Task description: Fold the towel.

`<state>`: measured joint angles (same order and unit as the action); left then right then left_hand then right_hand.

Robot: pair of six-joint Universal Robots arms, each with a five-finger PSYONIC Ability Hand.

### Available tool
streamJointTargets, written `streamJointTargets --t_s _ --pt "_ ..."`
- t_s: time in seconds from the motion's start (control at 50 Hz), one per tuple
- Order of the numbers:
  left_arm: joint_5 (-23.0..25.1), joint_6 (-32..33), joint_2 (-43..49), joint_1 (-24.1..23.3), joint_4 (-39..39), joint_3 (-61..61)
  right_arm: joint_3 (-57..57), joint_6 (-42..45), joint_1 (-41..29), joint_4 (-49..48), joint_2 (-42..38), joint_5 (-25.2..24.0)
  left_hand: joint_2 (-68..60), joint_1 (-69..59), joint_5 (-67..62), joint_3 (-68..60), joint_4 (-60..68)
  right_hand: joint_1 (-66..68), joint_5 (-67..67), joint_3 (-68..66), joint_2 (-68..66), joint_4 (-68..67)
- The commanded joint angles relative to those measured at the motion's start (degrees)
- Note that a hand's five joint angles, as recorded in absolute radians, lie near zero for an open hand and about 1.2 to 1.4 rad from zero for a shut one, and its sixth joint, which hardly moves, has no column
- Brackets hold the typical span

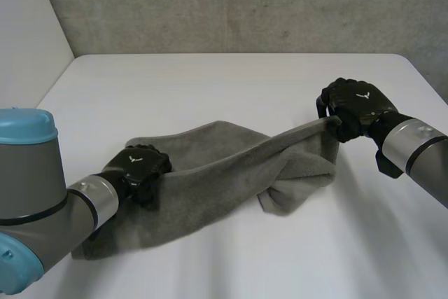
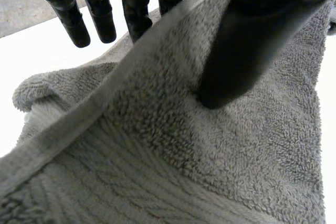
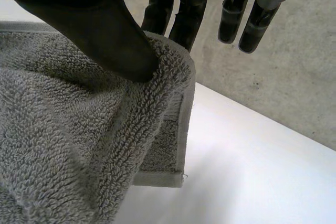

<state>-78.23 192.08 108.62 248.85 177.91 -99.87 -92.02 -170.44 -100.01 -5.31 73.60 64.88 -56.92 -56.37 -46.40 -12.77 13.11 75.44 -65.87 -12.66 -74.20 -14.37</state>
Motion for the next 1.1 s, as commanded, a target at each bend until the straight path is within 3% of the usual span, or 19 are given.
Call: streamJointTargets --t_s 0.02,0.2,0.3,0.42,0.58,0.66,0.68,0.7,0.72,0.74,0.76,0.8,0.84,0.92,0.96,1.02,1.1 --pt "-0.1 -1.3 -1.0 0.1 -0.5 -0.1 -1.7 0.3 2.4 0.8 2.8 -2.6 -19.4 -20.0 -19.9 2.8 -3.1 4.6 -4.1 2.7 -5.8 4.4" --pt "0.0 -1.3 -9.9 0.1 -0.7 -1.6 -4.9 5.1 5.4 6.1 8.9 -9.4 -23.1 -23.6 -23.6 2.8 -3.1 4.6 -4.1 2.7 -5.8 4.4" --pt "0.4 -1.0 -14.3 0.6 -0.7 -0.3 -3.3 14.2 6.9 15.4 13.4 -13.7 -23.1 -23.6 -23.6 2.8 -3.1 4.6 -4.1 2.7 -5.8 4.4" --pt "0.9 -0.2 -14.3 1.3 -0.2 6.9 1.2 21.5 6.1 17.8 12.9 -15.0 -23.1 -23.6 -23.6 2.8 -3.1 4.6 -4.1 2.7 -5.8 4.4" --pt "0.9 2.2 0.2 1.9 3.5 27.0 17.8 29.5 0.1 13.7 -0.2 -12.5 -23.1 -23.6 -23.6 2.8 -3.1 4.6 -4.1 2.7 -5.8 4.4" --pt "0.9 4.8 4.6 2.5 6.7 36.1 33.7 29.9 -3.9 3.2 -7.1 -1.6 -23.1 -23.6 -23.6 2.8 -3.1 4.6 -4.1 2.7 -5.8 4.4" --pt "0.9 5.6 5.4 2.4 10.5 39.6 38.4 28.2 -5.0 -2.8 -6.9 3.6 -23.1 -23.6 -23.6 2.8 -3.1 4.6 -4.1 2.7 -5.8 4.4" --pt "0.6 5.9 5.3 2.3 15.7 41.8 38.4 28.1 -5.0 -2.9 -6.9 3.7 -23.1 -23.6 -23.6 2.8 -3.1 4.6 -4.1 2.7 -5.8 4.4" --pt "0.6 5.9 5.3 2.3 15.7 41.9 40.8 24.2 -6.3 -8.9 -5.3 8.5 -23.1 -23.6 -23.6 2.8 -3.1 4.6 -4.1 2.7 -5.8 4.4" --pt "0.8 5.6 4.5 2.1 22.1 42.0 40.8 24.2 -6.3 -8.9 -5.3 8.5 -23.1 -23.6 -23.6 2.8 -3.1 4.6 -4.1 2.7 -5.8 4.4" --pt "0.8 5.6 4.5 2.1 22.1 42.0 40.9 18.4 -6.9 -13.5 -3.1 11.6 -23.1 -23.6 -23.6 2.8 -3.1 4.6 -4.1 2.7 -5.8 4.4" --pt "0.8 3.2 -0.2 2.4 33.6 39.6 40.2 13.2 -6.8 -14.8 -1.5 11.4 -23.1 -23.6 -23.6 2.8 -3.1 4.6 -4.1 2.7 -5.8 4.4" --pt "1.1 1.0 -2.6 3.1 36.5 38.1 38.2 9.3 -4.2 -11.0 -2.4 6.3 -23.1 -23.6 -23.6 2.8 -3.1 4.6 -4.1 2.7 -5.8 4.4" --pt "5.2 -2.3 -2.3 5.2 35.6 35.9 33.8 9.9 -3.3 -6.0 -2.9 3.0 -23.1 -23.6 -23.6 2.8 -3.1 4.6 -4.1 2.7 -5.8 4.4" --pt "12.2 -2.9 -0.8 7.3 32.4 31.9 31.2 11.3 -3.1 -4.5 -2.8 2.5 -23.1 -23.6 -23.6 2.8 -3.1 4.6 -4.1 2.7 -5.8 4.4" --pt "16.5 -2.1 -0.6 7.8 30.7 26.2 25.0 15.0 -2.7 -4.4 -2.1 2.0 -23.1 -23.6 -23.6 2.8 -3.1 4.6 -4.1 2.7 -5.8 4.4" --pt "17.1 -0.2 -0.3 7.7 30.9 20.5 14.1 19.4 -0.8 -6.0 0.1 1.7 -23.1 -23.6 -23.6 2.8 -3.1 4.6 -4.1 2.7 -5.8 4.4"
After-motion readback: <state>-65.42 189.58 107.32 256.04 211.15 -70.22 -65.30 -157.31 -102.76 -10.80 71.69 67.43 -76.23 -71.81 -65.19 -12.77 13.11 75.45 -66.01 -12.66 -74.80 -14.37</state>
